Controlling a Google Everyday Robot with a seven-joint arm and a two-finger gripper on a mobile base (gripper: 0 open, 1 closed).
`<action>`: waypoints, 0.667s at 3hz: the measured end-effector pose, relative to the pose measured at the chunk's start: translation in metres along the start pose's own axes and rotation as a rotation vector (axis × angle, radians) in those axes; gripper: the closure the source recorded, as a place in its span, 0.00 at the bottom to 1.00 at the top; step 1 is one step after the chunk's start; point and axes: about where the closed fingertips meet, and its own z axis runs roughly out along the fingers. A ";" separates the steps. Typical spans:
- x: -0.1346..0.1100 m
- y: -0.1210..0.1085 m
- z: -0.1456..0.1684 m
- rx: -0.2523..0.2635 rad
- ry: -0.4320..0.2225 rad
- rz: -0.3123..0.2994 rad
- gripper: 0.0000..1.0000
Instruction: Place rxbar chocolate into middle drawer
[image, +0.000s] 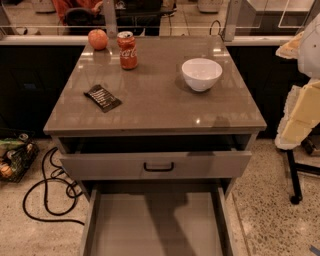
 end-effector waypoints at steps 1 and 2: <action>0.000 0.000 0.000 0.000 0.000 0.000 0.00; -0.011 -0.001 0.007 0.017 -0.035 0.015 0.00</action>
Offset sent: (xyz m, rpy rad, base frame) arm 0.0170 0.0325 -0.0157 0.1068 -0.0570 -0.0233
